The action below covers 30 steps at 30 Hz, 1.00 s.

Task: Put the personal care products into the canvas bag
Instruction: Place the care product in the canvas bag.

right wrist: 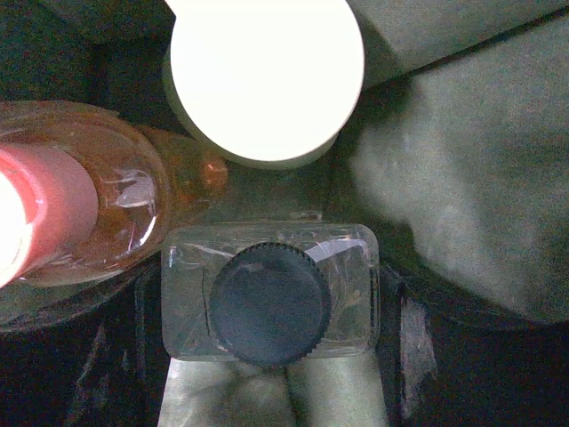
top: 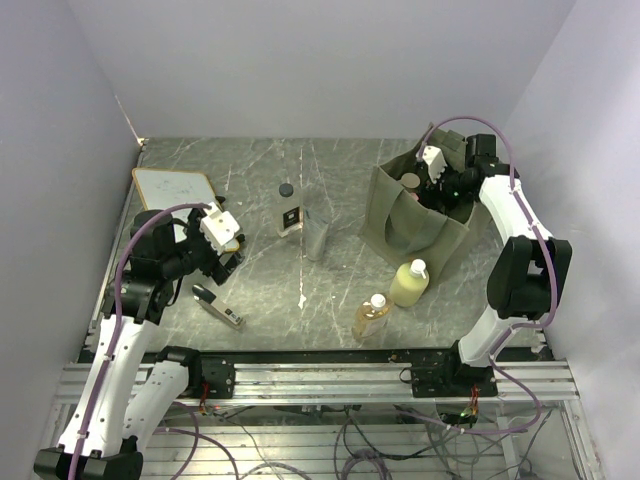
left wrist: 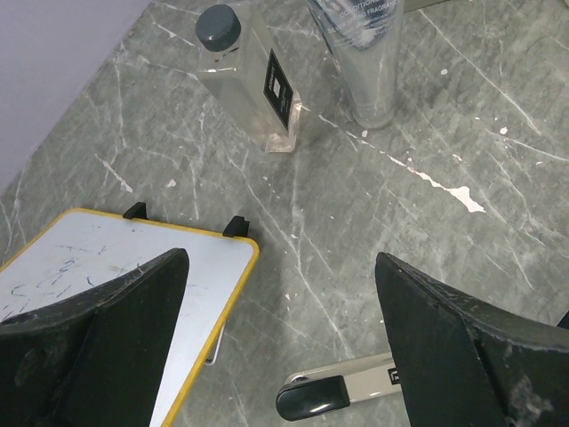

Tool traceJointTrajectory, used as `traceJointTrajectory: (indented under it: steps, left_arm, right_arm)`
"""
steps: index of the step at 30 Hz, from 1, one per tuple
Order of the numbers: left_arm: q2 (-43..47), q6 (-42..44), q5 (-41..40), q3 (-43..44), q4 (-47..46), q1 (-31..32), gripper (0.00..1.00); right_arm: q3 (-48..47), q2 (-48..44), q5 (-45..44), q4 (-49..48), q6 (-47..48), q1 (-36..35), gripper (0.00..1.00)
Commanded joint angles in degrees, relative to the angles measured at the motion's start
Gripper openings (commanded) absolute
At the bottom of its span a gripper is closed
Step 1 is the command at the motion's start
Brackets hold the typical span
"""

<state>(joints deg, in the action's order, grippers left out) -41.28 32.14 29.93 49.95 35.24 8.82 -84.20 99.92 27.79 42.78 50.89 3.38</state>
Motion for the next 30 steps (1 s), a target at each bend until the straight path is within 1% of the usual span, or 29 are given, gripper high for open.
traceJointTrajectory:
  steps: [1,3,8,16,30]
  left_arm:
    - [0.65,1.14,2.15,0.47,0.08,-0.56,0.97]
    - [0.75,1.33,2.22,0.47,0.3,-0.56,0.97]
    - [0.92,1.99,2.4,0.73,0.91,-0.56,0.97]
    - [0.97,2.48,2.4,0.69,1.13,-0.56,0.98]
    - [0.95,3.1,2.63,0.78,1.58,-0.56,0.99]
  right_arm:
    - [-3.14,-1.49,-2.51,-1.83,0.33,-0.04,0.67]
    - [-3.6,-1.57,-2.76,-1.48,0.13,-0.08,0.71]
    - [-4.62,-1.25,-3.53,-0.44,-0.22,-0.07,0.76]
    - [-5.57,-1.57,-3.95,0.24,-0.91,-0.1,0.82]
    - [-7.72,-2.39,-3.71,2.32,-1.89,-0.13,0.97]
